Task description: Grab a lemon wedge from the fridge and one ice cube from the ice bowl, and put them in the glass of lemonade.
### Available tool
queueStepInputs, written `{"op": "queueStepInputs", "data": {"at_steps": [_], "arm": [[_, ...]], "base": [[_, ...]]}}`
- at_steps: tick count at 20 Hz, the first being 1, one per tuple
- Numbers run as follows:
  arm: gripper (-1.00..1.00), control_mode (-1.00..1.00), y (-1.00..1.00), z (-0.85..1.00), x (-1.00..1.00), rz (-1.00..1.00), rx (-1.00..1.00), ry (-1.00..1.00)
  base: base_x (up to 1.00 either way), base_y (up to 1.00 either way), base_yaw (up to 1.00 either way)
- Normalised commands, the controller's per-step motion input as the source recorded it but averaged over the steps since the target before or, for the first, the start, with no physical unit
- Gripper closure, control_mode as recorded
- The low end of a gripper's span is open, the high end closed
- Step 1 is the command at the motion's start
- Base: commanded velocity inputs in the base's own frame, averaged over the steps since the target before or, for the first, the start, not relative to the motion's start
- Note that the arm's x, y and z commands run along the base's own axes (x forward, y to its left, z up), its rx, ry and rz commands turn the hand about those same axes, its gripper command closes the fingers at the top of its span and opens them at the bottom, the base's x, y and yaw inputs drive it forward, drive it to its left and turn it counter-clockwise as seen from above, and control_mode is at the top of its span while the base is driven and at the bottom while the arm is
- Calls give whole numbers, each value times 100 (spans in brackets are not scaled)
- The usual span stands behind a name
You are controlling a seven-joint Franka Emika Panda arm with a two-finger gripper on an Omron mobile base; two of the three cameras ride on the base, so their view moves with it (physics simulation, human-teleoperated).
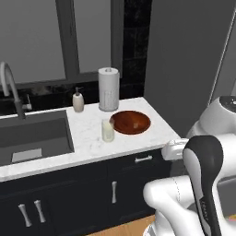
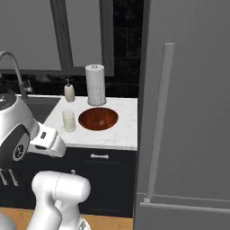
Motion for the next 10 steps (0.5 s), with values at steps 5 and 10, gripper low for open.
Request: {"op": "queueStepInputs", "data": {"at_steps": [5, 10], "arm": [[-100, 100, 0, 0, 0, 0, 0, 0], [-100, 100, 0, 0, 0, 0, 0, 0]], "base": [[-100, -38, 0], [-100, -88, 0]]}}
